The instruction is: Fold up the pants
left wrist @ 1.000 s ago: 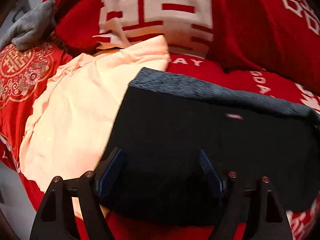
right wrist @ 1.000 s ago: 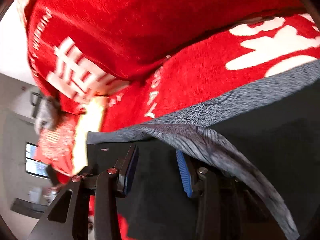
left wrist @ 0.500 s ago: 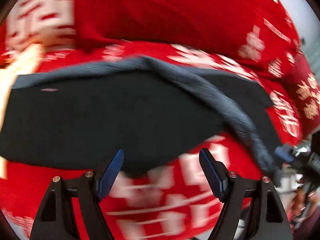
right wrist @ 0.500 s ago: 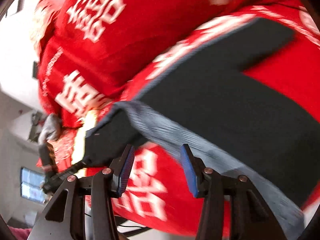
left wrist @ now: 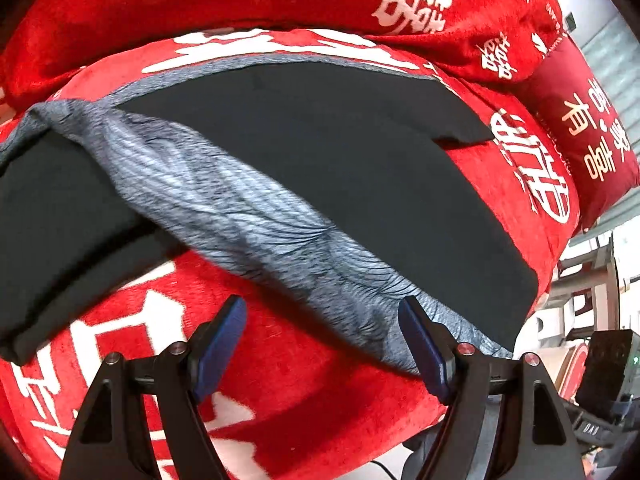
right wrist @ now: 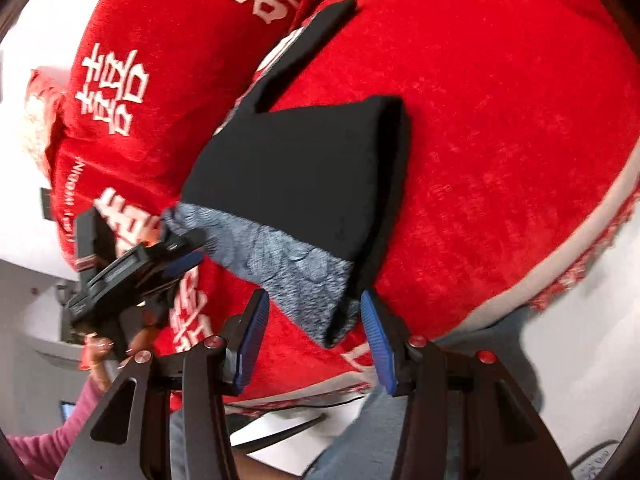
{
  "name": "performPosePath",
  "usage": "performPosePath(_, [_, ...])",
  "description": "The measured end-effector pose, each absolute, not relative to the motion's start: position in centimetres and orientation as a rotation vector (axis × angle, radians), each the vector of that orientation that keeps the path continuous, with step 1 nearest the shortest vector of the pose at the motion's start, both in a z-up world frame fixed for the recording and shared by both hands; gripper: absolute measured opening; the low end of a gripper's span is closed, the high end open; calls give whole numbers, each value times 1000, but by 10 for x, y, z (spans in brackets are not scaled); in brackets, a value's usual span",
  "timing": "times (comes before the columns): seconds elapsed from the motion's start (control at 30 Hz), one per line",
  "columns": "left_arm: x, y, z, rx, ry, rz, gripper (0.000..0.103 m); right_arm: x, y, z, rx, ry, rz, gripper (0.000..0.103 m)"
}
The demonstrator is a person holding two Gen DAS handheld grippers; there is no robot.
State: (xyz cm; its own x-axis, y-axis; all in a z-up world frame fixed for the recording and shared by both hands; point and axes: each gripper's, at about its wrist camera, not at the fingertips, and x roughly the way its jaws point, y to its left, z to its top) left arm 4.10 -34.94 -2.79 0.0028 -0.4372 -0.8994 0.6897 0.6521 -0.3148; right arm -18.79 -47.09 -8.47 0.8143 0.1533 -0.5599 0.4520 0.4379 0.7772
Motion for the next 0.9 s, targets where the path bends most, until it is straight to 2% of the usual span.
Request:
performPosePath(0.03, [39,-353,-28,248,1291,-893,79,-186,-470,-86,1123,622,-194,51])
performPosePath(0.1, [41,-351,-28,256,1289,-882,78,-184,-468,-87,1131,601,-161,18])
performPosePath(0.13, [41,-351,-28,255,1285,-881,61,-187,-467,-86,1135,597,-158,4])
performPosePath(0.17, [41,-352,-27,260,1284,-883,48,-187,-467,-85,1141,585,-151,3])
performPosePath(0.2, [42,-354,-28,278,1285,-871,39,-188,-468,-82,1148,565,-136,3])
performPosePath(0.43, [57,-367,8,222,1236,-897,38,-176,-513,-17,1088,406,-88,3])
performPosePath(0.73, [117,-429,59,192,1085,-909,39,-105,-619,67,956,362,-149,3])
performPosePath(0.77, [123,-434,64,197,1070,-904,39,-92,-632,73,955,363,-158,3])
performPosePath(0.83, [139,-440,75,225,1021,-877,58,-70,-652,79,955,367,-168,3])
performPosePath(0.9, [151,-441,83,252,967,-843,72,-48,-670,81,946,377,-196,3])
